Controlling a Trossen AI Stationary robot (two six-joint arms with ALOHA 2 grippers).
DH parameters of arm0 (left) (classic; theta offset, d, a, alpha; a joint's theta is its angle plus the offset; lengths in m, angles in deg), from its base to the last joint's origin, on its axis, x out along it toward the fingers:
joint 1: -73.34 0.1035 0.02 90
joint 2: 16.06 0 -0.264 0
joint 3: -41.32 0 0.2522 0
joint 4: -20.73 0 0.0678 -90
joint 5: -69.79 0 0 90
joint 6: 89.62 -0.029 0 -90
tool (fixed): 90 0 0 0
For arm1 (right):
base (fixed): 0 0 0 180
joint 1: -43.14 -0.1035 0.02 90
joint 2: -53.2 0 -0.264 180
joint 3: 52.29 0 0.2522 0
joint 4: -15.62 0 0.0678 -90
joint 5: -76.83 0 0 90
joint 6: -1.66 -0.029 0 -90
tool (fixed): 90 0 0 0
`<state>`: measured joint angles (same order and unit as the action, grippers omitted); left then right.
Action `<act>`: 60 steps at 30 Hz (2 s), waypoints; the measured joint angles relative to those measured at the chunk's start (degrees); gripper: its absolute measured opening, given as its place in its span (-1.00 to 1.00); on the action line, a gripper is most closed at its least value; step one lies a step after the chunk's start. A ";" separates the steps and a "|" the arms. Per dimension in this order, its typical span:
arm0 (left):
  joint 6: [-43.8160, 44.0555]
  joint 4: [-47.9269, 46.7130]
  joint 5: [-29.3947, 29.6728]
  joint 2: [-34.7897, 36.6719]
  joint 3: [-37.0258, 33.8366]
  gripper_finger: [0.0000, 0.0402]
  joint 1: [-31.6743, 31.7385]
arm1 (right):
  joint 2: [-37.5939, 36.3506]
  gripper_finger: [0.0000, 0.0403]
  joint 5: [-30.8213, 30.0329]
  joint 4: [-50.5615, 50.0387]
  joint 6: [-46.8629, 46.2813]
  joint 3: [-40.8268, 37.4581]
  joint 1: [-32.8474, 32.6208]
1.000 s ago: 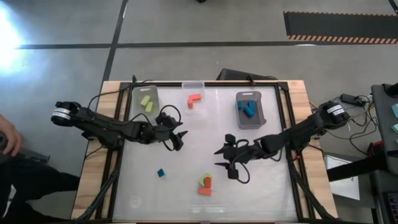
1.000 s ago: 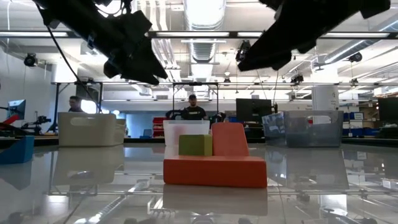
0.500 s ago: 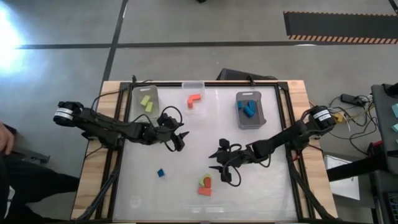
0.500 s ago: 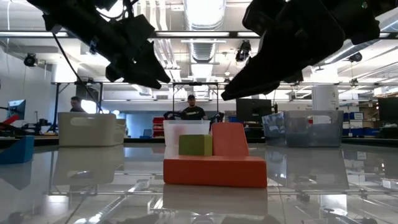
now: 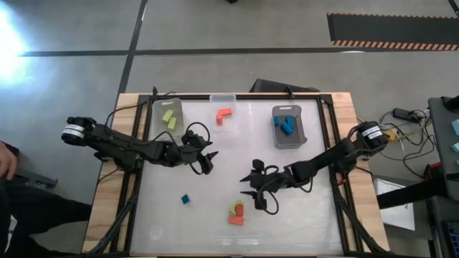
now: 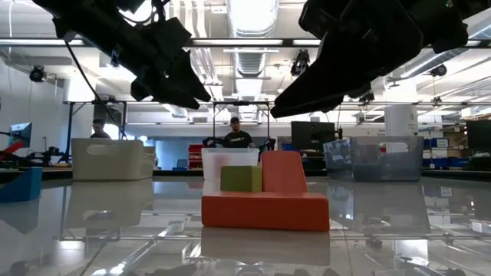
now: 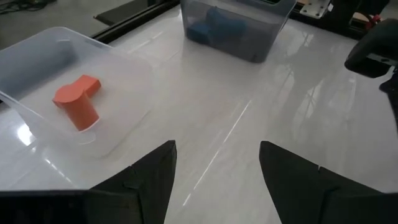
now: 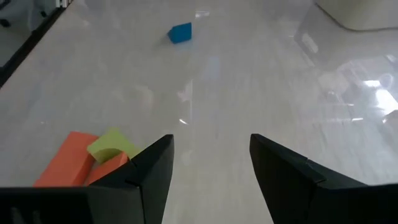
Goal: Sort & place blocks by color
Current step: Put the orange block into the transparent bin
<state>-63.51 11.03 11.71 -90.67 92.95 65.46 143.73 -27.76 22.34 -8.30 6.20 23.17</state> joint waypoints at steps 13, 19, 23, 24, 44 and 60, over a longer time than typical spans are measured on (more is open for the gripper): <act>0.00 0.04 0.00 -0.02 -0.02 0.07 0.00 | -1.23 0.01 6.01 -7.78 9.65 12.15 -0.01; -0.02 0.04 0.00 -0.02 -0.02 0.07 0.00 | -1.10 0.01 8.62 -31.25 6.86 20.18 -1.11; -0.05 0.04 0.00 -0.02 -0.02 0.07 0.00 | -1.10 0.01 8.63 -41.89 1.55 21.99 -2.81; -0.04 0.04 0.00 -0.02 -0.02 0.07 0.00 | -1.10 0.01 8.63 -42.76 0.20 21.94 -3.42; -2.93 0.04 0.00 -0.02 -0.02 0.07 0.00 | 8.03 0.01 7.26 11.52 1.60 0.31 -5.01; -2.91 0.08 0.01 -0.02 -0.04 0.07 0.02 | 14.18 -0.20 19.58 11.36 0.04 3.45 0.26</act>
<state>-66.42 11.11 11.72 -90.69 92.91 65.48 157.91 -8.18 33.70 -8.26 9.65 23.43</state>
